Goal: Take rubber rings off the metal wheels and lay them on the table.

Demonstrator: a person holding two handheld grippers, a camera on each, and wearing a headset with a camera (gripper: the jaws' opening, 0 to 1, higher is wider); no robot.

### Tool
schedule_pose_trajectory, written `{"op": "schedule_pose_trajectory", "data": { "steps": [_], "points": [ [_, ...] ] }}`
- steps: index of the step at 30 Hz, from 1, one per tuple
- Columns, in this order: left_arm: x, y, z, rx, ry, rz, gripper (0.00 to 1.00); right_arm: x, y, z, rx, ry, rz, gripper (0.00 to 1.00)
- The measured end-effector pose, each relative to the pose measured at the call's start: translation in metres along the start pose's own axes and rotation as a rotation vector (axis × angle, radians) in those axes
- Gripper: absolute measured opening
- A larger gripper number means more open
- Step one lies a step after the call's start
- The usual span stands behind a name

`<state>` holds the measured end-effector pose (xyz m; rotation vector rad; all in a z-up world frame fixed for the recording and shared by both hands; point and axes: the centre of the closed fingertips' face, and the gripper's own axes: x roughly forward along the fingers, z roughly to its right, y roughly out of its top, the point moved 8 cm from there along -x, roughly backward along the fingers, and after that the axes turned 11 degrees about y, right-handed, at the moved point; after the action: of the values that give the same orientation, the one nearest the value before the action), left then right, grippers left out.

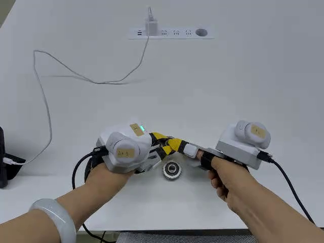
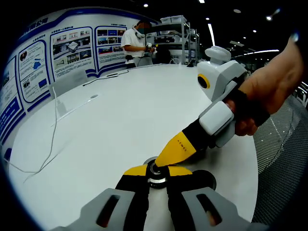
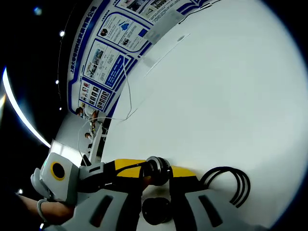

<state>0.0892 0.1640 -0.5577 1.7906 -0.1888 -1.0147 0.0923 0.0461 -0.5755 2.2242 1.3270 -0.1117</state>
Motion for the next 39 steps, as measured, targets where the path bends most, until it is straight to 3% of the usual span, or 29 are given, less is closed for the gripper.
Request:
{"op": "schedule_pose_trajectory", "data": {
  "steps": [13, 23, 39],
  "points": [
    [0.0003, -0.0009, -0.0003, 0.002, -0.003, 0.0, 0.14, -0.0034, 0.0001, -0.0037, -0.021, 0.027, -0.017, 0.22],
    [0.0008, -0.0023, -0.0012, -0.003, -0.003, 0.003, 0.14, -0.0032, -0.0008, -0.0027, 0.014, 0.048, -0.005, 0.24],
    [-0.0007, -0.0006, 0.0002, -0.004, -0.003, 0.002, 0.14, -0.0068, 0.0014, -0.0048, -0.03, 0.036, -0.017, 0.18]
  ]
}}
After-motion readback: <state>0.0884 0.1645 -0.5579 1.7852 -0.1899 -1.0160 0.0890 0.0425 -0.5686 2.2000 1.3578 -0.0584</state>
